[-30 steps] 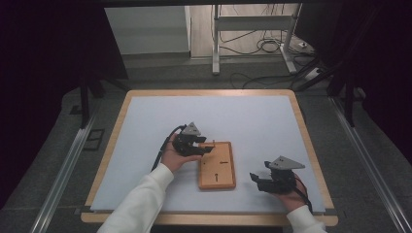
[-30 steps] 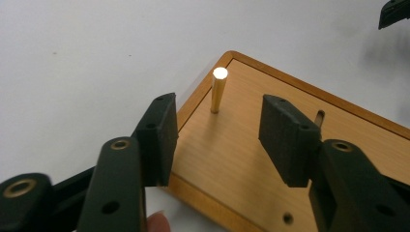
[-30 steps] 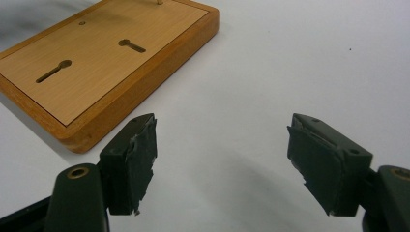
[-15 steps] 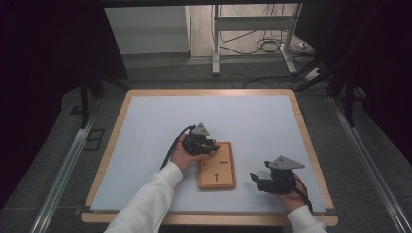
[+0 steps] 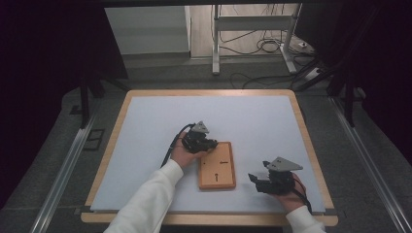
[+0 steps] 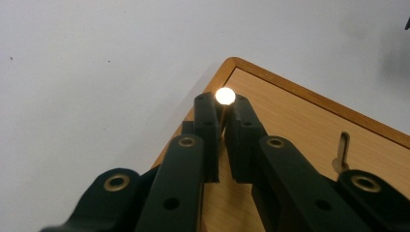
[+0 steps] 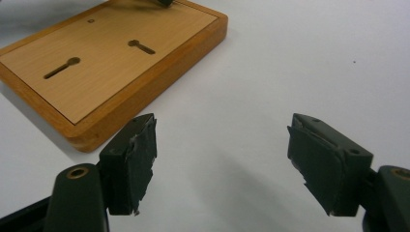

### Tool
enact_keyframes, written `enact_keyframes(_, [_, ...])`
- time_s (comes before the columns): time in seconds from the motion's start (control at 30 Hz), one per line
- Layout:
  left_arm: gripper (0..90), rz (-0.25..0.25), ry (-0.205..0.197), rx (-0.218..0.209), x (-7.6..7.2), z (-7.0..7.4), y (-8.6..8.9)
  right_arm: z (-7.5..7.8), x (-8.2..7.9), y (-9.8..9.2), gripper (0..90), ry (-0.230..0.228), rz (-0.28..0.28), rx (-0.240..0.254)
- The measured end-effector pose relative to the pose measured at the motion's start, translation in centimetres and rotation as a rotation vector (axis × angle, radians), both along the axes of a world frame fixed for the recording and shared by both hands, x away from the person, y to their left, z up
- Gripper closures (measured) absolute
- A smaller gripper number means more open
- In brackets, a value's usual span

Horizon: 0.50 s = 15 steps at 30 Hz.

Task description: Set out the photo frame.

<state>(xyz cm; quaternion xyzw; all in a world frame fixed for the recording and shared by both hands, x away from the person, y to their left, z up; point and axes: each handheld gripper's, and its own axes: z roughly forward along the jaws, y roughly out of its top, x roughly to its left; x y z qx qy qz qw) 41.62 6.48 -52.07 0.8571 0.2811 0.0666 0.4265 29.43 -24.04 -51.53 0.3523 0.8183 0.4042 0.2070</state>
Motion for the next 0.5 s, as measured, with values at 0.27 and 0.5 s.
enact_keyframes(0.27, [83.8,-0.014,0.048,-0.011,0.5,0.1,0.3,0.2,-0.3,0.3,26.4,-0.011,0.028,0.014])
enact_keyframes(0.5, [83.4,-0.029,0.085,-0.014,0.9,0.2,0.4,0.3,-0.7,1.2,23.7,-0.029,0.08,-0.01])
